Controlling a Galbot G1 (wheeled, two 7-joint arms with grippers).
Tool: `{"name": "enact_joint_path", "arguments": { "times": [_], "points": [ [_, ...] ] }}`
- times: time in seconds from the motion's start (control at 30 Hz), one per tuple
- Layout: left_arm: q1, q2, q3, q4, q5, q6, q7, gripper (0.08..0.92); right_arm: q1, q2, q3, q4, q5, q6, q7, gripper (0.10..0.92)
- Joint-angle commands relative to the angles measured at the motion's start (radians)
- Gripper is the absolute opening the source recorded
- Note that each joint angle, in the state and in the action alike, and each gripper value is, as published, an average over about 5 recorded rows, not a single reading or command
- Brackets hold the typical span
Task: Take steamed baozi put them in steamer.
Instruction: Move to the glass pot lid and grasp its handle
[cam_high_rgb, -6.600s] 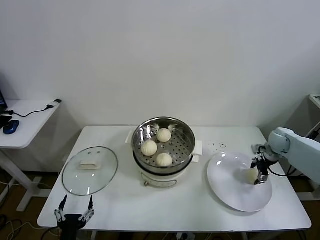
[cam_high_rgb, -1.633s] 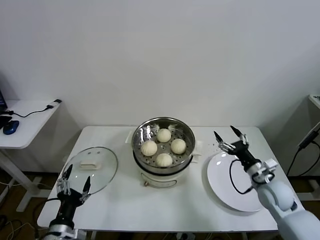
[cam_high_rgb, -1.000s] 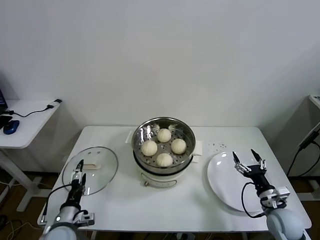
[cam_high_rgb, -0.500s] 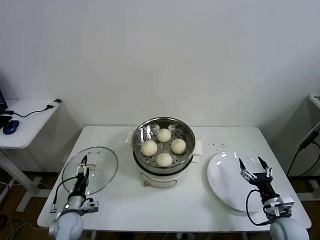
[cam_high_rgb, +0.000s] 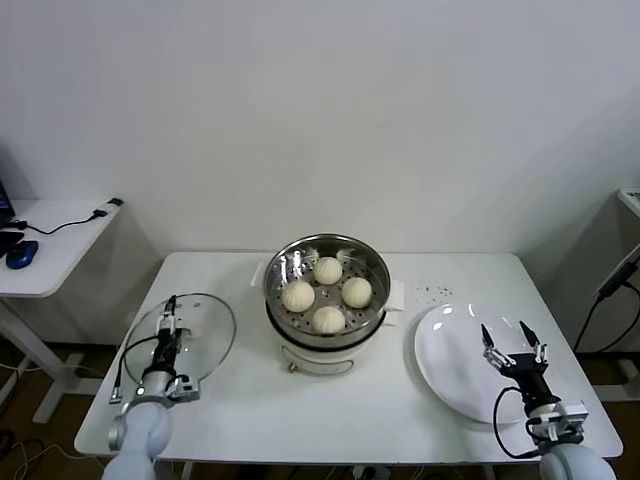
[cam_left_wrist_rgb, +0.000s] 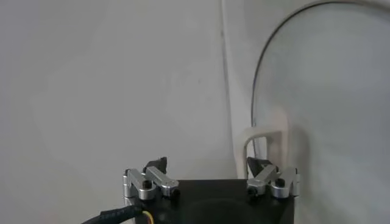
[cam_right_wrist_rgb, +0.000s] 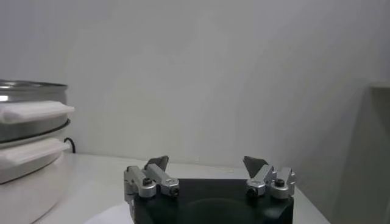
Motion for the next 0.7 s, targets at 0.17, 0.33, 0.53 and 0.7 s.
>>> {"name": "enact_joint_path", "arguments": {
  "times": [0.17, 0.33, 0.53, 0.7],
  "points": [
    [-0.065, 0.01, 0.001, 0.088, -0.021, -0.024, -0.008, 0.765, -0.001, 0.024, 0.013, -0.018, -0.02, 0.008, -0.011, 0.823],
    [-0.059, 0.011, -0.002, 0.088, -0.025, -0.032, 0.001, 0.628, 0.0, 0.031, 0.018, -0.02, -0.023, 0.011, -0.014, 0.823],
    [-0.043, 0.02, -0.001, 0.053, -0.059, -0.031, 0.014, 0.455, 0.002, 0.034, 0.021, -0.018, -0.024, 0.013, -0.016, 0.823],
    [0.01, 0.045, 0.007, -0.056, -0.14, -0.006, 0.033, 0.308, 0.008, 0.033, 0.021, -0.018, -0.024, 0.013, -0.017, 0.823]
  ]
}}
